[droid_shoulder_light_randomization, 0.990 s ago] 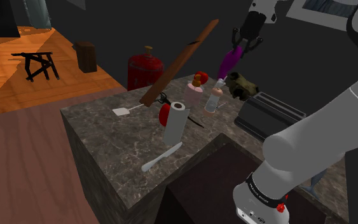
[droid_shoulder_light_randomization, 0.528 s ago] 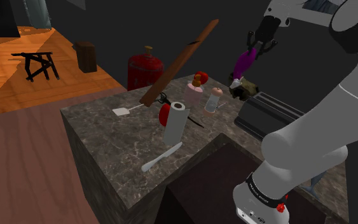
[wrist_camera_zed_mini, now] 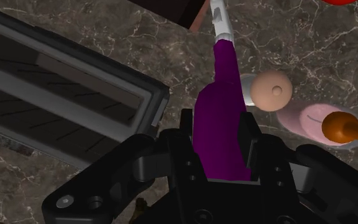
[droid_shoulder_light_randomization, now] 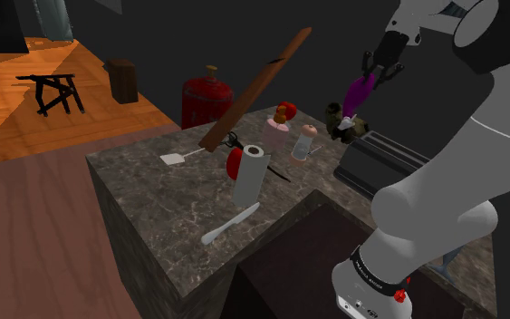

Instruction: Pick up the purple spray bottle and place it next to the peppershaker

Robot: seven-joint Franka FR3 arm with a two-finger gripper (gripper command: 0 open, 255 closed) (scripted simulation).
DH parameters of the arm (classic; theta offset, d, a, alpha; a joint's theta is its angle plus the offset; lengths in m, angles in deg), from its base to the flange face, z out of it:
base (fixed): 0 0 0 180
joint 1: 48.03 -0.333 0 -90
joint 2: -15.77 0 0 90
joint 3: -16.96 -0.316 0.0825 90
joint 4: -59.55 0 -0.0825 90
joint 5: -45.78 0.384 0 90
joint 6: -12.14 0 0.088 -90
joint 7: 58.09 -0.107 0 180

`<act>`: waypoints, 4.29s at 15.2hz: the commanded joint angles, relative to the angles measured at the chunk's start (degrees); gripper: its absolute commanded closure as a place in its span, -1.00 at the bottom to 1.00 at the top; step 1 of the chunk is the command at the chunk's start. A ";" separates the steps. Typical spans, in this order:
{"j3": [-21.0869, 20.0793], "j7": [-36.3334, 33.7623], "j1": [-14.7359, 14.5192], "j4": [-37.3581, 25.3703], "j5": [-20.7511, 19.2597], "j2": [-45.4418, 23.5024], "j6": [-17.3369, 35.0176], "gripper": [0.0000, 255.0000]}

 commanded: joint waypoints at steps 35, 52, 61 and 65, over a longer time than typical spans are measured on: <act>-0.34 4.03 -0.34 25.93 0.40 -1.54 27.16 1.00; -0.67 7.04 -0.19 32.12 2.75 -7.68 38.96 1.00; -0.91 7.39 0.00 32.57 3.06 -8.50 40.17 1.00; -0.88 7.41 -0.05 33.88 2.93 -7.69 40.71 -1.00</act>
